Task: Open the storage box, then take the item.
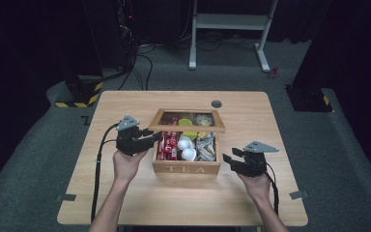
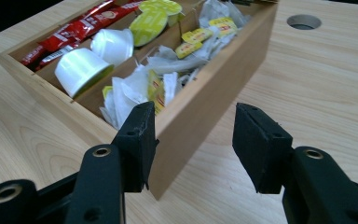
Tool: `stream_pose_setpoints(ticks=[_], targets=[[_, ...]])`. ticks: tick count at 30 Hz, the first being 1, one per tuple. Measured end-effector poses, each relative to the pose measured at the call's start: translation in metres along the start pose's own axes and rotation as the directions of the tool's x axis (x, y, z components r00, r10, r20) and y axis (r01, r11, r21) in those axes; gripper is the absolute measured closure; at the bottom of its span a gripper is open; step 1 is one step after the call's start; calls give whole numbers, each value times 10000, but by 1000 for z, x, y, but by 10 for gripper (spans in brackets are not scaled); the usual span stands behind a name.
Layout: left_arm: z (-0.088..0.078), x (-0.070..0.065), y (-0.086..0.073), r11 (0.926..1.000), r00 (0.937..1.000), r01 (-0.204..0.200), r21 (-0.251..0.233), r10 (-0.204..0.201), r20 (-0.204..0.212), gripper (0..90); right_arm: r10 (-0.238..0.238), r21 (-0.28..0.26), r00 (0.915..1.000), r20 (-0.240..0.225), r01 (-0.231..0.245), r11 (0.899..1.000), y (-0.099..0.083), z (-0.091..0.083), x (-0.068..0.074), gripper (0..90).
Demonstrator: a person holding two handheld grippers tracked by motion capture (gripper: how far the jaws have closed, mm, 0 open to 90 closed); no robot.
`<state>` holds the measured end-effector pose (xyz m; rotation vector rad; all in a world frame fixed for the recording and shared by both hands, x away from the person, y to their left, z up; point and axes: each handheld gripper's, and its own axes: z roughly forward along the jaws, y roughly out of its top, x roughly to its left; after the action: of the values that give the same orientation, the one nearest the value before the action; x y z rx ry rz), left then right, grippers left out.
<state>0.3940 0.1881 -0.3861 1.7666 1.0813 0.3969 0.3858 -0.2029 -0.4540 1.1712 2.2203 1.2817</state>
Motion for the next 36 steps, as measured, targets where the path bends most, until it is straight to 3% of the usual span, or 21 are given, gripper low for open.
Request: stream_pose_setpoints(ticks=[19,27,30,36], targets=[[-1,0,1,10000,10000,38,-36,-38,45,565,-537,129,9963,-671,547,9984,14,21,23,482],[-1,1,1,10000,10000,-15,-51,15,46,566,-529,0,9954,-794,530,9986,19,28,32,476],[-1,0,1,10000,10000,-79,17,79,-2,566,-974,4,9932,-643,976,9952,22,32,38,474],[-1,-1,1,9999,9999,-145,76,146,-75,565,-1196,-41,9883,-948,1197,9928,26,42,50,456]])
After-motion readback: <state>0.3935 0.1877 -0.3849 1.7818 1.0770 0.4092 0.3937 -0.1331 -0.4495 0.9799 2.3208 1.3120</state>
